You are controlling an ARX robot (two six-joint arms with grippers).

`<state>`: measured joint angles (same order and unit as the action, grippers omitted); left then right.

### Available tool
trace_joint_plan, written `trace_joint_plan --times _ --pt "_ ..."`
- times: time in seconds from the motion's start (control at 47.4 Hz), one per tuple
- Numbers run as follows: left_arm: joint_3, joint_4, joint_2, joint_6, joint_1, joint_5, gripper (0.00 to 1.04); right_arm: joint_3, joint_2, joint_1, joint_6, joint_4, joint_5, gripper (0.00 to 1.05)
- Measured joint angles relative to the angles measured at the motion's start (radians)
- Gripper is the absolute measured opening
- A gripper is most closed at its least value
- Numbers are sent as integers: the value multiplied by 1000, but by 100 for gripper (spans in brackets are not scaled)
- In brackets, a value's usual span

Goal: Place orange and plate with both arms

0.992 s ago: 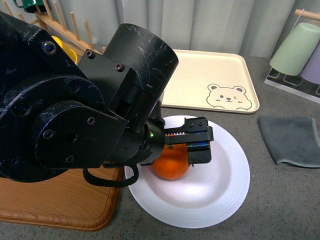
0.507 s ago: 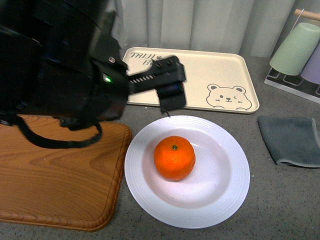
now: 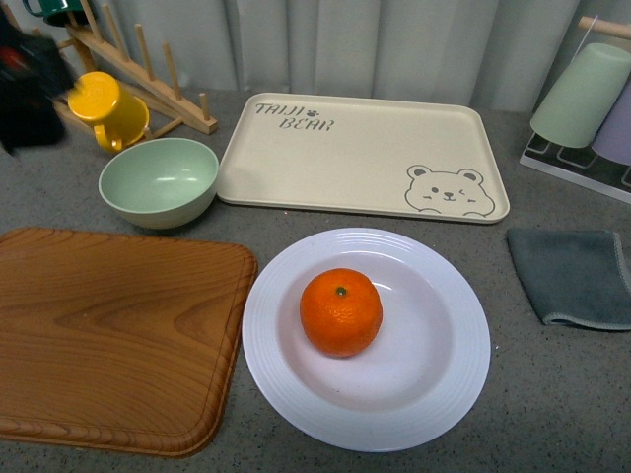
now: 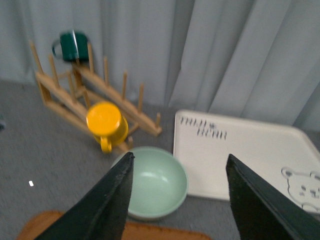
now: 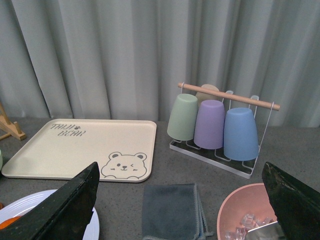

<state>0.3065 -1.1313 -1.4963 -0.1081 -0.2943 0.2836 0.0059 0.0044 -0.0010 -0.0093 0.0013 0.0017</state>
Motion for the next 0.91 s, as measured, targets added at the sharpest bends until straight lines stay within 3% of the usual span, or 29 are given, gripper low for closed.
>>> trace_joint_plan --times 0.317,0.612,0.697,0.908 --pt "-175 66 280 88 119 -113 4 0 0 0 0 0 -3 96" --pt "-267 284 597 100 203 -192 4 0 0 0 0 0 -3 96" --pt "-279 342 665 101 259 -272 4 0 0 0 0 0 -3 96" --pt "-286 521 872 101 292 -280 4 0 0 0 0 0 -3 96"
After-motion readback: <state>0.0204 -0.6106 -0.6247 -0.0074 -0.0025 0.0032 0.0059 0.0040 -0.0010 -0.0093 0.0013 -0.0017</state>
